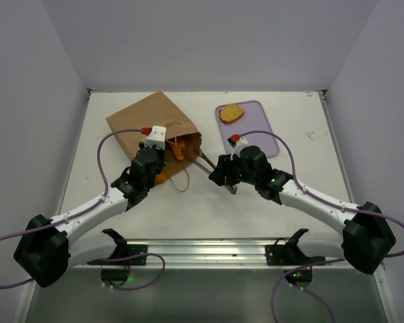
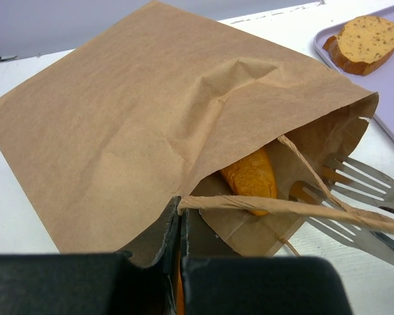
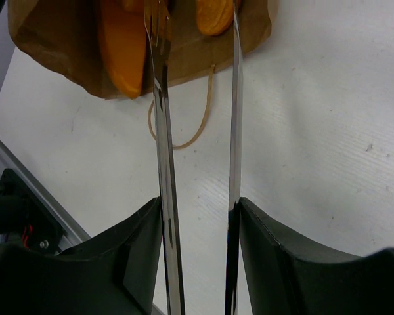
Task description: Take the fake bread out of the paper bag
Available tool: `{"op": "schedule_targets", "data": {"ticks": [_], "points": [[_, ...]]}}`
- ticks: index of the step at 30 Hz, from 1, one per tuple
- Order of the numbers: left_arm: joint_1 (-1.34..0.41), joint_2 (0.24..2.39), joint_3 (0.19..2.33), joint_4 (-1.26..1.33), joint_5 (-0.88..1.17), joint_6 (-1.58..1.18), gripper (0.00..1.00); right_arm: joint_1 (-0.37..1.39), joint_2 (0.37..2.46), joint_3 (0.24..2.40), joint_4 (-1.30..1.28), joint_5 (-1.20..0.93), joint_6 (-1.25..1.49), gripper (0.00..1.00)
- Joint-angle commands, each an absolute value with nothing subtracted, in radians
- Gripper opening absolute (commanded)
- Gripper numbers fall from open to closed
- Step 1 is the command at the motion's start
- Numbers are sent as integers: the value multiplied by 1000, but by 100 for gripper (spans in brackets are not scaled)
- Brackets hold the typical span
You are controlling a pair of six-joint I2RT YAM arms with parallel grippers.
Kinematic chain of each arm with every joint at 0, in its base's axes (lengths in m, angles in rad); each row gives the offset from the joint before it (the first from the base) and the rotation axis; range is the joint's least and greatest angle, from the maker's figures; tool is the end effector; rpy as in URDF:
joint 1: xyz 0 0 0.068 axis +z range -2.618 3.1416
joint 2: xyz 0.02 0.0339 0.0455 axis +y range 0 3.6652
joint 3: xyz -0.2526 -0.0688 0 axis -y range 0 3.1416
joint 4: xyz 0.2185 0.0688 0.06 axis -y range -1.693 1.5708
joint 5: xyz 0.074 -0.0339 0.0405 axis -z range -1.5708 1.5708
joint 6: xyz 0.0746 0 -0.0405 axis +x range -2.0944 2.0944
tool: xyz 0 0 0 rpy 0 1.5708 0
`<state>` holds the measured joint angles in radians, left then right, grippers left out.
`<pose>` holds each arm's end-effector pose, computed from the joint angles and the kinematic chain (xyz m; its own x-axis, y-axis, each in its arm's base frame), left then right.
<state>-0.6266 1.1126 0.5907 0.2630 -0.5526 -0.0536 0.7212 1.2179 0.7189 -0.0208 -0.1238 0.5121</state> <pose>0.2340 -0.1210 0.2479 -0.2118 0.0970 -0.9725 0.0769 0.9936 0.0824 0.2055 0.1929 0.2251 -0.6857 0.0446 -0.7265 -0.4586 0.7487 0.4788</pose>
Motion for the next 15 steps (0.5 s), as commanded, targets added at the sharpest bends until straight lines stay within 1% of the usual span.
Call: {"op": "schedule_targets", "data": {"ticks": [1,15], "points": [[-626,1101,601,304,-568,-94,0,736,1252,785,55,-118,496,52],[-626,1134,627,268,-560,-104,0,744,1445,913,80,-41,446,52]]}}
